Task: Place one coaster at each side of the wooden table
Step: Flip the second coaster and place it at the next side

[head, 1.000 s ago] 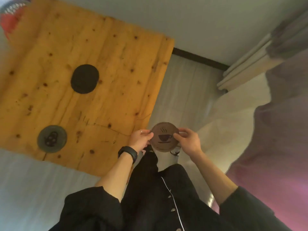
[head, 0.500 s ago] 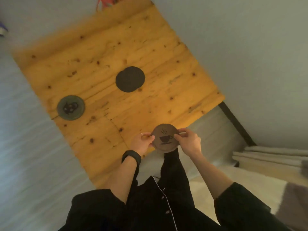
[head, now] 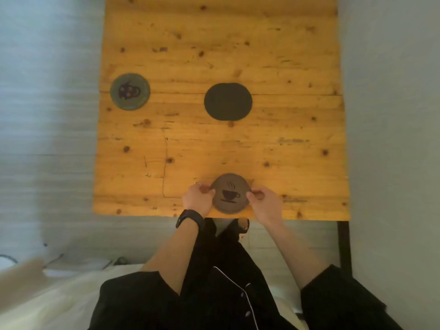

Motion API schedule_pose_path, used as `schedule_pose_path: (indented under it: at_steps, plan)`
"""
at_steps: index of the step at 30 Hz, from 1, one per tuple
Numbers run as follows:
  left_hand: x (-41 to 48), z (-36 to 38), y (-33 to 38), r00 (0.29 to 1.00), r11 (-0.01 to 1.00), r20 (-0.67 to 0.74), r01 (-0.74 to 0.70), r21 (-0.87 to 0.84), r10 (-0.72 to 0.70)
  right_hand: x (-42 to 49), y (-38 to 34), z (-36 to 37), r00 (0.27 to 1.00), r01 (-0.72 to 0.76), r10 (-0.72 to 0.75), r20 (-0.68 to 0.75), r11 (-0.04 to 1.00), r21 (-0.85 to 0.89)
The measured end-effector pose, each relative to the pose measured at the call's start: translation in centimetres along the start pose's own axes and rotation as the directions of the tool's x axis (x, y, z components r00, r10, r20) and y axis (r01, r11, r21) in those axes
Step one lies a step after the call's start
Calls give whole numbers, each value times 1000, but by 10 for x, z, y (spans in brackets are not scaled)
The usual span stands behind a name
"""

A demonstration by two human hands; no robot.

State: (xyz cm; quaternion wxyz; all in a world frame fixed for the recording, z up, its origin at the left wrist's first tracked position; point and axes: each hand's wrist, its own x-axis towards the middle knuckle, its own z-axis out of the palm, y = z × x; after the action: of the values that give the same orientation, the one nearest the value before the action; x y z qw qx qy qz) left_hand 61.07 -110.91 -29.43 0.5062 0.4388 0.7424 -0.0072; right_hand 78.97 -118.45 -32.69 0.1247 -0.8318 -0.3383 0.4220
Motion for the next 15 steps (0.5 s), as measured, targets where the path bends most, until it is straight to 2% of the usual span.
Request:
schedule_pose_path:
  at_steps: [5,11,15]
  plan:
    - [8,4,0,995,999,-95,-12,-40,8,18,0,8,997,71,-71,-28,997,-10]
    - [13,7,-4,981,983,-130,-126,134,143,24,-3,12,975,183,-188,-116,982,-56]
    - [18,8,-13,974,975,-152,-139,170,166,24,-1,12,965,222,-230,-124,972,-72]
